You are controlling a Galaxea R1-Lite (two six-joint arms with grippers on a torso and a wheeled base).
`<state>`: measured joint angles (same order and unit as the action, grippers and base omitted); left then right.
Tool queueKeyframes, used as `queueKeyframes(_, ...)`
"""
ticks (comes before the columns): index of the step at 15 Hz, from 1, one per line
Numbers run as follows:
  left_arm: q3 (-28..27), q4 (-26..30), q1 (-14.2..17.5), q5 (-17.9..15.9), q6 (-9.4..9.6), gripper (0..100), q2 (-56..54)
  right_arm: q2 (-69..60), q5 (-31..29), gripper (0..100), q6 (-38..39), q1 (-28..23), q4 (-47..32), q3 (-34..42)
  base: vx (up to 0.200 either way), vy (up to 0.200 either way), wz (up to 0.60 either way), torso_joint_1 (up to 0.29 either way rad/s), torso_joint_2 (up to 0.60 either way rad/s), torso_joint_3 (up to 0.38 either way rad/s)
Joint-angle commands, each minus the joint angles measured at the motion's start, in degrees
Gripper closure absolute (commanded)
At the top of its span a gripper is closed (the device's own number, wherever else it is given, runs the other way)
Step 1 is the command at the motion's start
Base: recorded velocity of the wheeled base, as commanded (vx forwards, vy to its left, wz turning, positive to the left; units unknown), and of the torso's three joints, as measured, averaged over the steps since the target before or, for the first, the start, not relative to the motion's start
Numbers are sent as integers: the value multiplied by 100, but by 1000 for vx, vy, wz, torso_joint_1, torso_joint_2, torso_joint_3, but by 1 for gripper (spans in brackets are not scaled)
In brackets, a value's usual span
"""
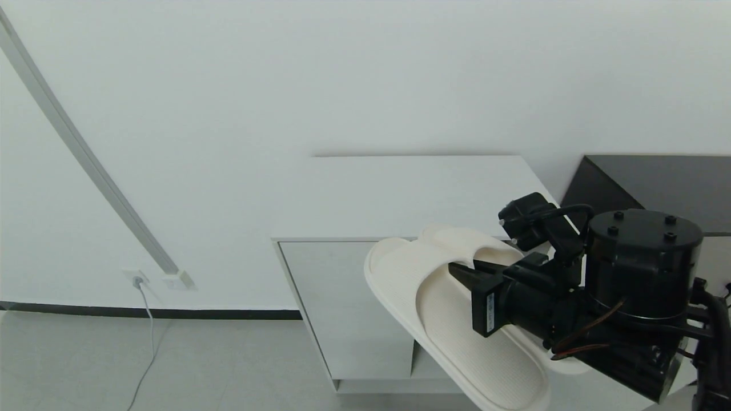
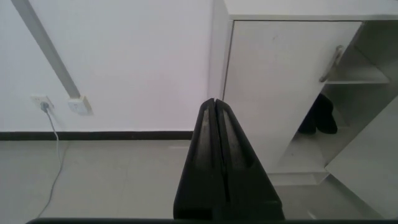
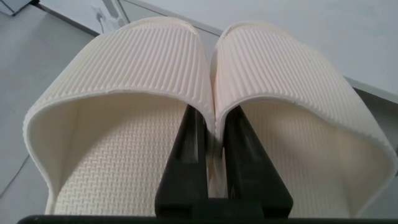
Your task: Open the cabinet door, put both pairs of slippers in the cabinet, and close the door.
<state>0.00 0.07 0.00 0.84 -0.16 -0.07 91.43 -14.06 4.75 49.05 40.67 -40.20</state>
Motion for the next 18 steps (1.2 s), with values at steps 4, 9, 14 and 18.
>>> queueKeyframes(4,0,1,0,4,-2,100,7,-20,-1,100,-1,139,3,65,0,-200,0,2,0,5)
queueKeyframes(9,0,1,0,4,-2,100,7,24,8,100,17,210,-6,109,0,-40,0,0,1,0)
queueKeyframes(14,0,1,0,4,-2,100,7,-2,17,100,43,236,-6,136,0,0,0,0,0,0)
queueKeyframes(18,0,1,0,4,-2,100,7,-99,17,100,8,342,3,268,0,0,0,0,0,0)
